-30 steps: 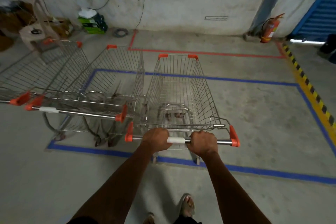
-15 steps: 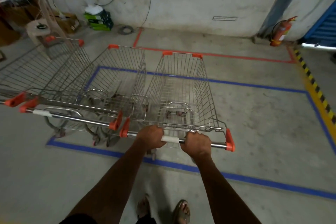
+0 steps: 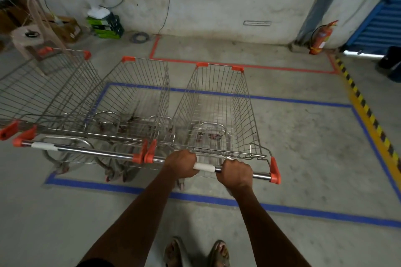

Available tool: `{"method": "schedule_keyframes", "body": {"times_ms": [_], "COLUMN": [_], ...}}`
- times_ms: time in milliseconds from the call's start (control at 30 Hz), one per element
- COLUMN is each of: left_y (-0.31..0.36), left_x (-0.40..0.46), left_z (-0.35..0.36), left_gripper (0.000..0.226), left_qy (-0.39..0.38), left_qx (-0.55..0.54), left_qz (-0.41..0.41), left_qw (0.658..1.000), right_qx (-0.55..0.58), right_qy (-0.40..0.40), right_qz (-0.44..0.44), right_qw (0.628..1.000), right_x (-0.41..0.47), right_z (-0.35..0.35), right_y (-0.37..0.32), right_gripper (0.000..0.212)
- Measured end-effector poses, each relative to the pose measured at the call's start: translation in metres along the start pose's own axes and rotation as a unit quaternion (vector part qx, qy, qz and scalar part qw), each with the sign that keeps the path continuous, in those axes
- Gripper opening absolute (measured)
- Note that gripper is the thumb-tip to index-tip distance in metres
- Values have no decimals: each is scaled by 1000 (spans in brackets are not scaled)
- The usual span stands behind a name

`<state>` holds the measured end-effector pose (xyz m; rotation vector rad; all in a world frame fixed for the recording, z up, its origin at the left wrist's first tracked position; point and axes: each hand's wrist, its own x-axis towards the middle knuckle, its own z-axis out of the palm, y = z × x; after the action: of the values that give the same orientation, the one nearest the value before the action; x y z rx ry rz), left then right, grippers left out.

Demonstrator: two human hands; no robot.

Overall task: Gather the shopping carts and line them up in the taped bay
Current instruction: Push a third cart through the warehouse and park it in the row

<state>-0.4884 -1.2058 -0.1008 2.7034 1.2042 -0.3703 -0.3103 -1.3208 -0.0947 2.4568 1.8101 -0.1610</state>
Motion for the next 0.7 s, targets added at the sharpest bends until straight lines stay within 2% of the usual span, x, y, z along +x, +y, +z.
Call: {"method": "schedule_keyframes", "body": {"times_ms": [300,700], "left_y": [-9,-10], "left_x": [7,2], "left_z": [4,4], "left_gripper": [35,28], "left_qy": [12,6], "left_qx": [-1,-18], "left_qz": [27,40], "left_qw": [1000,999], "right_qx": [-18,-13], "right_qy": [16,-13], "right_qz": [2,-17], "right_qw": [1000,1000], "right_x": [4,3], "right_z": [10,2], "right_y": [-1,1], "right_gripper": [38,43]}}
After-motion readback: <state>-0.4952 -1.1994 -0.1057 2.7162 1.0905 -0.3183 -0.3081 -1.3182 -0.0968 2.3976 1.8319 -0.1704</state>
